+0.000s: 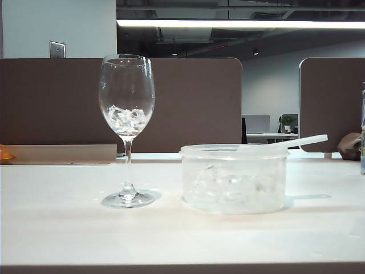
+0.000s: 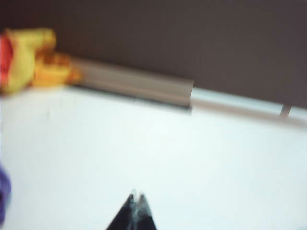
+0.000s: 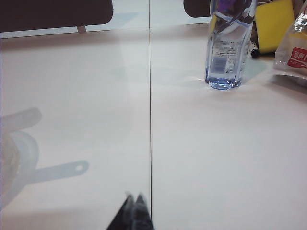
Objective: Pick up an ice shovel filled with ice cubes and pour the ice from the shovel into the glass.
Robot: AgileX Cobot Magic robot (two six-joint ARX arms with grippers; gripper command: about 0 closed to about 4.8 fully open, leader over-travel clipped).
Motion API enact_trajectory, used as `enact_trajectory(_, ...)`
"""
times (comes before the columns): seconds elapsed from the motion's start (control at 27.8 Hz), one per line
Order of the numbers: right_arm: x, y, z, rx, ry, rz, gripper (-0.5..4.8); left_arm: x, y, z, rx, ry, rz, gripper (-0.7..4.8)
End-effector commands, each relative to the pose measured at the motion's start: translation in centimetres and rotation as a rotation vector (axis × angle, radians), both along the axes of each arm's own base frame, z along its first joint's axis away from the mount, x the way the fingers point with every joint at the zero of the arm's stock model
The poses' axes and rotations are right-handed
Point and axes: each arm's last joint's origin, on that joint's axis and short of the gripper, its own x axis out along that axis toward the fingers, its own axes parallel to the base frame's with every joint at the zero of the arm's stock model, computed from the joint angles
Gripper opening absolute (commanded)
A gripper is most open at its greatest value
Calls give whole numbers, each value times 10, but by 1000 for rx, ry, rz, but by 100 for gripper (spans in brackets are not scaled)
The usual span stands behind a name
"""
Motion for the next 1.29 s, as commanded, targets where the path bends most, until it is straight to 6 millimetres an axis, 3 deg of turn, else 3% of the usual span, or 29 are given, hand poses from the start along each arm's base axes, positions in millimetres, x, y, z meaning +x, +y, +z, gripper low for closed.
enact_trajectory(0.04, 0, 0, -2, 0, 2, -1, -5, 0, 0, -7, -1, 80, 3, -3)
enact_trajectory(0.32, 0, 0, -2, 0, 2, -1, -5, -2, 0, -16, 19, 171, 1, -3)
enact_trajectory(1.01, 0, 0, -2, 0, 2, -1, -5, -2, 0, -17, 43, 182, -8, -3)
enact_trajectory(1.29, 0, 0, -2, 0, 2, -1, -5, -2, 0, -17, 157, 191, -19, -3)
